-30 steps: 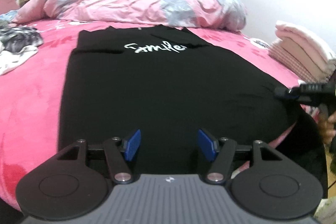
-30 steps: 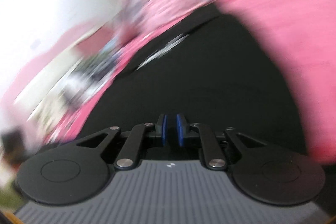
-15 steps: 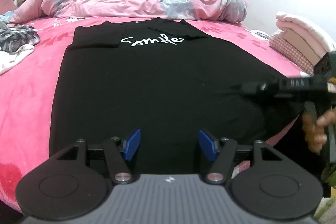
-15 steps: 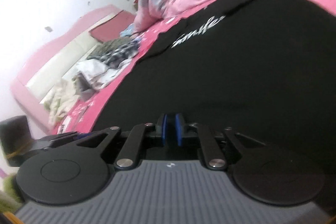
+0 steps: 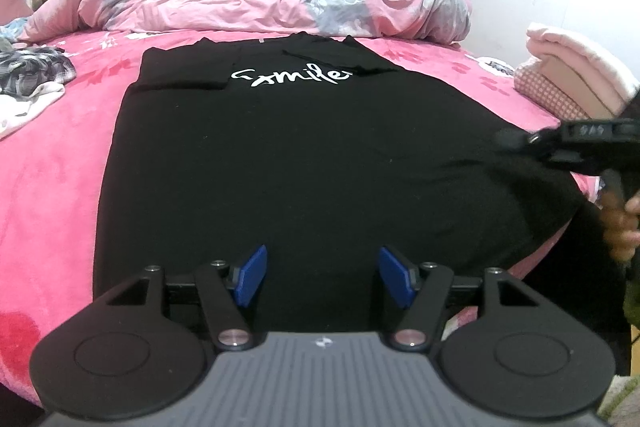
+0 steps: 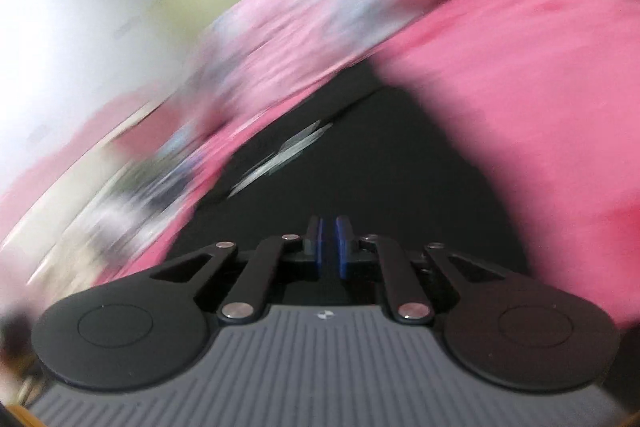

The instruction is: Fold clothes

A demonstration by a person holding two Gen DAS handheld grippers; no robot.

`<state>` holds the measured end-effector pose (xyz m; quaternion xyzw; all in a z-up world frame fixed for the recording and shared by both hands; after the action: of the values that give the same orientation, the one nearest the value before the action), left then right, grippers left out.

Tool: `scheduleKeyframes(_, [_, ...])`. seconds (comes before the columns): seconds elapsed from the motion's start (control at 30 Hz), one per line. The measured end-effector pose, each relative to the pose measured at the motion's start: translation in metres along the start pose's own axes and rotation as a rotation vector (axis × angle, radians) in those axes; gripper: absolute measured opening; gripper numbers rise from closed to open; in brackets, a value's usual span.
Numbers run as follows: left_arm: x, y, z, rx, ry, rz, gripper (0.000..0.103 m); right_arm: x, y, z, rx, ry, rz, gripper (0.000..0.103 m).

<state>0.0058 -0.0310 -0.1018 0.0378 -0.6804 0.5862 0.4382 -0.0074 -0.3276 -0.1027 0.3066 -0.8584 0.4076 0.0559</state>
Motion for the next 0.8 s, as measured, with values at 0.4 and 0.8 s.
scheduleKeyframes(0.4, [0.001,0.001,-0.004,0.016,0.019,0.014,0.064,-0.026,-0.059,0.078,-0.228,0.192,0.102,0.0])
scheduleKeyframes(0.8, [0.001,0.001,-0.004,0.009,0.025,0.011,0.064,-0.086,0.008,-0.016,-0.147,-0.075,-0.226,0.003])
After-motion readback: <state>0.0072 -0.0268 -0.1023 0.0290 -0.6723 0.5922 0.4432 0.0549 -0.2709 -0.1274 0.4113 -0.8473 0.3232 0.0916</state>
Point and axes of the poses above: each gripper's, at about its wrist camera, not at the fingertips, and x roughly against the way its jaws point, z to its right, y to its underside, the point moved 7 cm from there along -x, roughly the way its jaws point, and after that the axes turned 3 degrees about -x, right-handed, at the moved point
